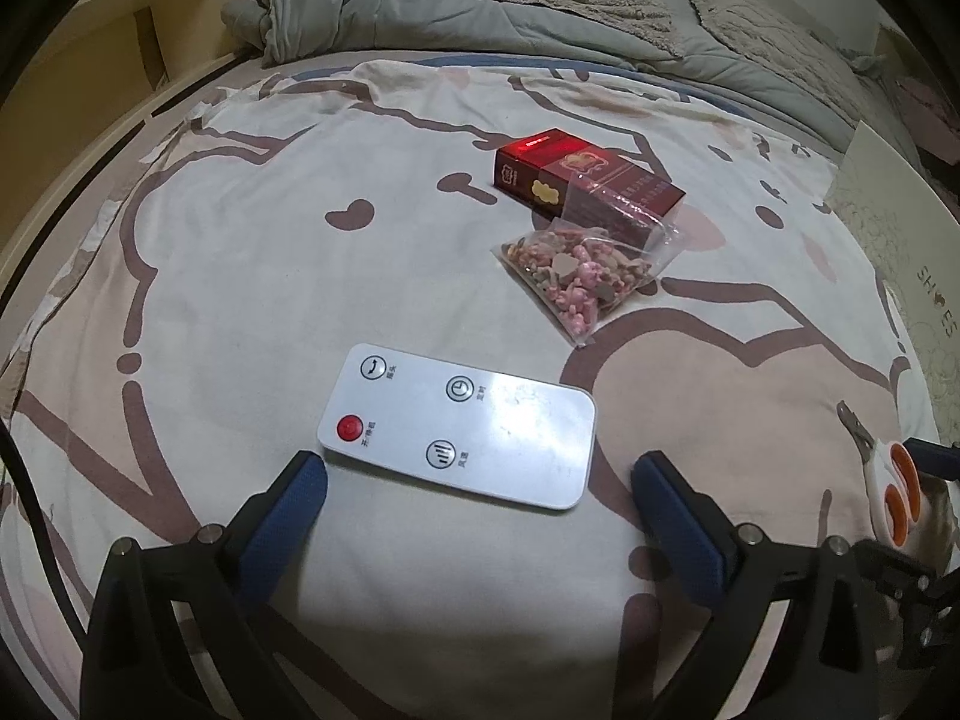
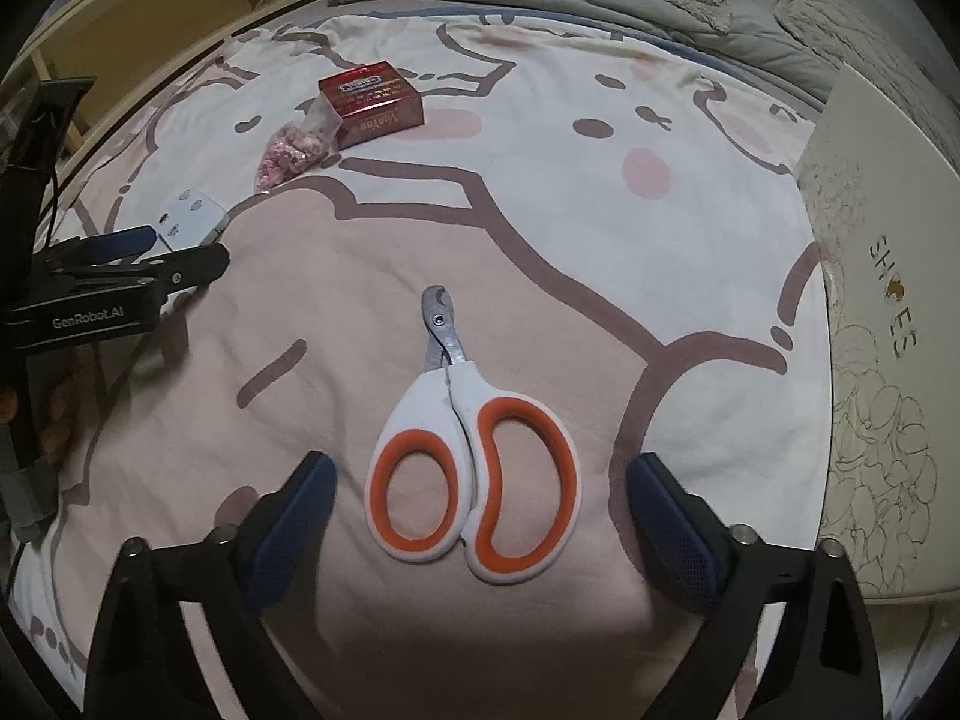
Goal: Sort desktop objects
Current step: 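Position the right gripper over the orange-white scissors handles, then close the right gripper on the scissors handles while the left gripper nudges the remote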
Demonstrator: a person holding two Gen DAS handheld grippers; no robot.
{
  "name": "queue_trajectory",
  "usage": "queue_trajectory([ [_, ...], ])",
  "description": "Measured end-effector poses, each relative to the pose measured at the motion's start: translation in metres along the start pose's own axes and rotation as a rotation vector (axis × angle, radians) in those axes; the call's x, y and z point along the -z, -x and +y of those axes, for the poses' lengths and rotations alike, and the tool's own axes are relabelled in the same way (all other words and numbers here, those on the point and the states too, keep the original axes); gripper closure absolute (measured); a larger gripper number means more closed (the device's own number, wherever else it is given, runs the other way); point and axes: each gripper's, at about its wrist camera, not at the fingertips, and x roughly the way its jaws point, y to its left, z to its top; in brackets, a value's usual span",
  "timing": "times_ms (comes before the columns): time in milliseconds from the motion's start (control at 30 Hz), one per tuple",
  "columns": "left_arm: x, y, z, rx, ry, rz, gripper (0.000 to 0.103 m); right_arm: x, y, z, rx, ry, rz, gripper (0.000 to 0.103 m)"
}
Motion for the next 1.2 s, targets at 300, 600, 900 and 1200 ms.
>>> queue_trajectory([
  [300, 0.003, 0.006, -0.002, 0.022, -0.022, -0.005, 0.017, -0.003, 0.008, 0.0, -0.014, -0.013, 0.0, 0.038],
  [600, 0.001, 0.015, -0.001, 0.046, -0.032, -0.024, 0.069, -0.003, 0.01, 0.002, 0.007, -0.016, 0.007, 0.038],
  [900, -0.002, 0.015, 0.006, 0.055, -0.001, -0.004, 0.072, -0.003, 0.011, 0.005, 0.002, -0.009, 0.013, 0.038],
  [1200, -0.014, 0.011, 0.023, 0.034, 0.018, 0.011, 0.031, -0.002, 0.01, 0.002, -0.008, -0.006, 0.016, 0.038],
])
